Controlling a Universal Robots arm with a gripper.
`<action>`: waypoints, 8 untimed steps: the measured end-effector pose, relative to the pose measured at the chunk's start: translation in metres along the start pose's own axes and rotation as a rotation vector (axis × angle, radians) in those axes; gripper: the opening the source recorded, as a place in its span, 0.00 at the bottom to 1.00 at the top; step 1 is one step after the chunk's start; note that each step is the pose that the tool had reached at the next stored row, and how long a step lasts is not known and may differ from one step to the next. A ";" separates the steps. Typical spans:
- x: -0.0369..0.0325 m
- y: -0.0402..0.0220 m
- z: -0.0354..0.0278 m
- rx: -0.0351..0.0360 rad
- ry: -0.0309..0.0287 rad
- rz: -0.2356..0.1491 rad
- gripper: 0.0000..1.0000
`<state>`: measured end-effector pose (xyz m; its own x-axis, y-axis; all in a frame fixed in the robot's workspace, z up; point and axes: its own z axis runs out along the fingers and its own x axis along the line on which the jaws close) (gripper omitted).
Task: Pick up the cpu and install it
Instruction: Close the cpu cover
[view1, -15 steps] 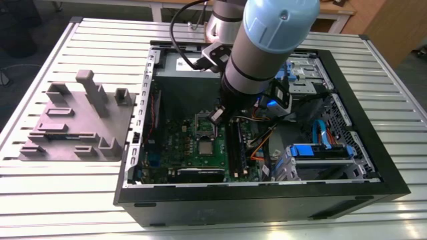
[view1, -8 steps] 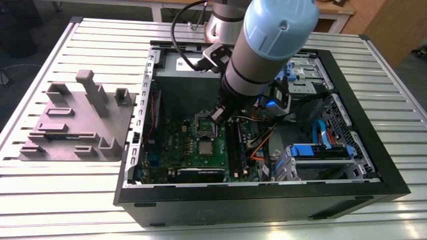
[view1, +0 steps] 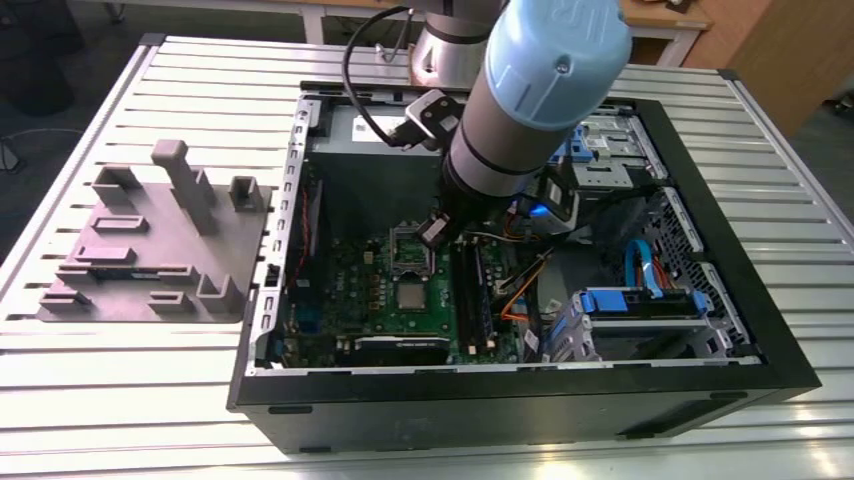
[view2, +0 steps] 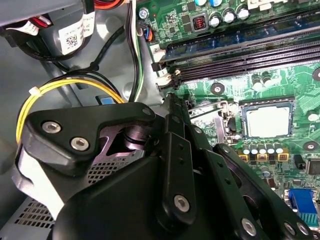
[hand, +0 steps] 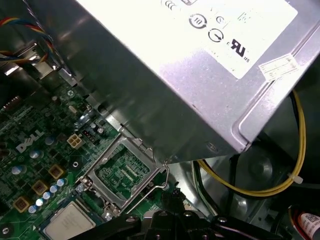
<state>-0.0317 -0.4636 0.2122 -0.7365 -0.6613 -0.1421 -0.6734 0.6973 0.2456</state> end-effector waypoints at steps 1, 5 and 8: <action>-0.0006 0.0007 0.0003 0.0000 -0.0001 0.000 0.10; -0.0033 0.0033 0.0024 -0.0001 -0.0002 0.000 0.10; -0.0035 0.0035 0.0039 -0.0001 -0.0002 0.000 0.10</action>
<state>-0.0317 -0.4577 0.2098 -0.7365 -0.6613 -0.1423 -0.6734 0.6973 0.2457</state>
